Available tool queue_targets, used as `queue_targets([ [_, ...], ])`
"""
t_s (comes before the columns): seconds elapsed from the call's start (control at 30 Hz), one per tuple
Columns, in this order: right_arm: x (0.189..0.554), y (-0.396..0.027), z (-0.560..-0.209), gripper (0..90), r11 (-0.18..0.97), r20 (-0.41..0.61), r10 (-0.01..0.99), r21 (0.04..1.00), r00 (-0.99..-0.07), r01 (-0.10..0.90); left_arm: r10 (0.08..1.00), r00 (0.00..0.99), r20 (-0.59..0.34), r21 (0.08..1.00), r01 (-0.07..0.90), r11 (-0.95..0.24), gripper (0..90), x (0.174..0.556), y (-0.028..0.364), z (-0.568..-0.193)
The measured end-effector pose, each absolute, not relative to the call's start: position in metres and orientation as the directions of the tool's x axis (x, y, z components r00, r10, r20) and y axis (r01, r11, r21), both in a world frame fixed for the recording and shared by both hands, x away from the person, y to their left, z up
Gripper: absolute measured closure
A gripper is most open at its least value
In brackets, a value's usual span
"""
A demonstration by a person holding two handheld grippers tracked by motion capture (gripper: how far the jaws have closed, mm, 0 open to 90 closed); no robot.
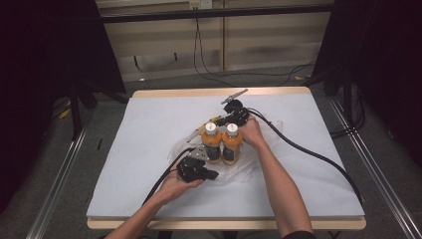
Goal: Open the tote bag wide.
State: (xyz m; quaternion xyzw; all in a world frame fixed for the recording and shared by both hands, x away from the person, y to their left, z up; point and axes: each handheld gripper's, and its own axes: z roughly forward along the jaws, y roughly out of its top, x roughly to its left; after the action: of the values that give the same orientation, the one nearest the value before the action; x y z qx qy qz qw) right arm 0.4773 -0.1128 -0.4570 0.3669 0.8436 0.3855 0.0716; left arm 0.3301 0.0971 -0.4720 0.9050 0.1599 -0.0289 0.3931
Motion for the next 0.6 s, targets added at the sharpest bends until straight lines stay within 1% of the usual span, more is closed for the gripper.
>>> queue_targets([
  [0.07,0.471,-0.117,-0.452,90.0,0.428,0.154,0.678,0.712,-0.719,0.556,0.255,0.951,-0.175,0.721,0.3,-0.625,90.0,0.328,0.096,-0.467],
  [0.1,0.467,-0.119,-0.449,90.0,0.43,0.149,0.671,0.72,-0.726,0.545,0.266,0.952,-0.153,0.723,0.291,-0.627,90.0,0.326,0.096,-0.464],
  [0.13,0.463,-0.121,-0.446,90.0,0.43,0.141,0.666,0.73,-0.733,0.531,0.242,0.955,-0.169,0.748,0.285,-0.6,88.6,0.326,0.095,-0.464],
  [0.37,0.442,-0.147,-0.428,90.0,0.408,0.102,0.693,0.76,-0.713,0.506,0.252,0.954,-0.16,0.79,0.277,-0.547,84.5,0.322,0.099,-0.451],
  [0.57,0.416,-0.174,-0.419,90.0,0.376,0.066,0.715,0.803,-0.696,0.463,0.277,0.948,-0.158,0.824,0.281,-0.491,76.3,0.322,0.114,-0.439],
  [0.6,0.412,-0.178,-0.418,88.1,0.372,0.06,0.718,0.81,-0.694,0.454,0.288,0.946,-0.152,0.827,0.281,-0.487,73.3,0.322,0.116,-0.437],
])
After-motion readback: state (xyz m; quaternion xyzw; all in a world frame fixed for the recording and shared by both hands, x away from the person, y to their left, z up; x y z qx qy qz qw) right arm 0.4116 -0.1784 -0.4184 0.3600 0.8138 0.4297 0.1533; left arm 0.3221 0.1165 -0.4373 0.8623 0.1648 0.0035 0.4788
